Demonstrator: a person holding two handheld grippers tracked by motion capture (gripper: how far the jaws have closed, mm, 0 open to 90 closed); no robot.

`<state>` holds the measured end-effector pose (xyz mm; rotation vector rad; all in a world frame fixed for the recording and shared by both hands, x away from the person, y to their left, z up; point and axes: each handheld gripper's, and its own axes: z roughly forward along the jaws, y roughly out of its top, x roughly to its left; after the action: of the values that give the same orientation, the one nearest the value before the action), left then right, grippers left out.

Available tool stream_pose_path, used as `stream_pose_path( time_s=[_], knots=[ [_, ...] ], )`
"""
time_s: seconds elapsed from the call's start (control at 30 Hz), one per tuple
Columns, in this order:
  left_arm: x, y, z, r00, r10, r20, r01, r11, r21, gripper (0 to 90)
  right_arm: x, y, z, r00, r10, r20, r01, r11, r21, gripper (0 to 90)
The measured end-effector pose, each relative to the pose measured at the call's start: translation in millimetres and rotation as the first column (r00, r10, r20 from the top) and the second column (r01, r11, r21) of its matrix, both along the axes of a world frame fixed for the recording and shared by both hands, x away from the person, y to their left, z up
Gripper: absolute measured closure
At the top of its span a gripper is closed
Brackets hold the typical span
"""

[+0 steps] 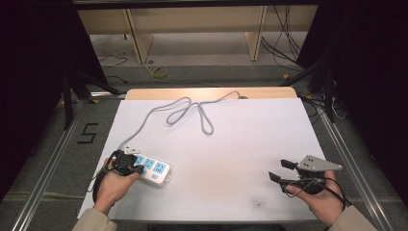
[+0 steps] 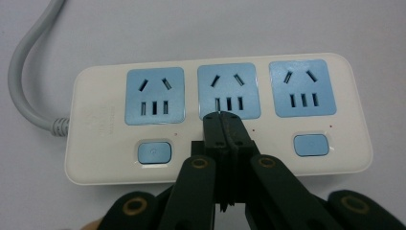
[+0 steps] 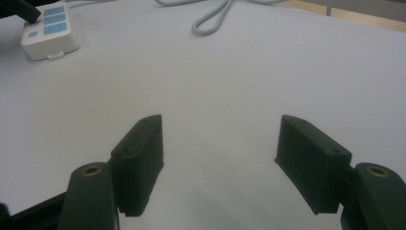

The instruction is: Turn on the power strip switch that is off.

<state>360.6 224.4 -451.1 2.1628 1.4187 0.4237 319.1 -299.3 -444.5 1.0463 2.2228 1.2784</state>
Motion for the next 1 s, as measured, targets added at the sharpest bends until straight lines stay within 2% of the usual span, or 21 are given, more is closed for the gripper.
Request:
stream_pose_path(
  time_s=[0.03,0.07,0.1,0.17,0.27,0.43,0.63,0.73,0.87,1.0],
  knots=[
    [0.5,-2.0,-0.7,0.9997,-0.017,-0.019,0.016,0.9989,-0.044,90.0,0.5,0.0,-0.2,1.0000,0.000,-0.001,0.000,1.000,-0.001,33.4],
    [0.6,-9.8,0.0,0.9999,-0.001,0.015,0.001,0.9988,0.050,90.0,0.5,0.2,-0.2,1.0000,0.001,-0.002,-0.001,1.000,0.000,33.4],
    [1.4,-12.5,0.7,0.9997,-0.003,0.022,0.001,0.9922,0.125,90.0,0.5,0.3,-0.1,1.0000,0.001,0.000,-0.001,1.000,0.000,33.4],
    [2.0,-12.0,0.6,0.9997,-0.003,0.023,0.000,0.9918,0.128,90.0,0.3,0.4,0.2,1.0000,0.000,0.000,0.000,1.000,0.002,33.4],
    [1.6,-5.5,0.0,0.9999,0.008,0.015,-0.010,0.9971,0.076,90.0,-0.8,-1.2,0.7,1.0000,0.001,0.007,-0.001,1.000,0.003,33.4],
    [1.3,-7.4,0.2,0.9999,0.004,0.016,-0.006,0.9958,0.092,90.0,0.2,-0.9,0.1,1.0000,0.002,0.004,-0.002,1.000,0.001,33.4],
    [-0.3,-7.3,1.1,1.0000,0.000,0.001,0.000,0.9992,0.040,90.0,0.1,-0.4,0.2,1.0000,0.000,0.003,0.000,1.000,-0.002,33.5],
    [0.6,-11.5,1.5,1.0000,-0.003,0.006,0.002,0.9971,0.077,90.0,-0.1,-0.6,0.7,1.0000,-0.002,0.005,0.002,1.000,-0.001,33.5],
    [0.2,-11.1,1.0,0.9999,-0.006,0.011,0.005,0.9974,0.072,90.0,-0.4,-0.8,0.8,1.0000,0.000,0.006,0.000,1.000,0.000,33.5],
    [0.0,-12.4,1.0,0.9999,-0.009,0.012,0.008,0.9963,0.086,90.0,-0.4,-0.9,0.7,1.0000,-0.001,0.006,0.001,1.000,-0.001,33.5]
  ],
)
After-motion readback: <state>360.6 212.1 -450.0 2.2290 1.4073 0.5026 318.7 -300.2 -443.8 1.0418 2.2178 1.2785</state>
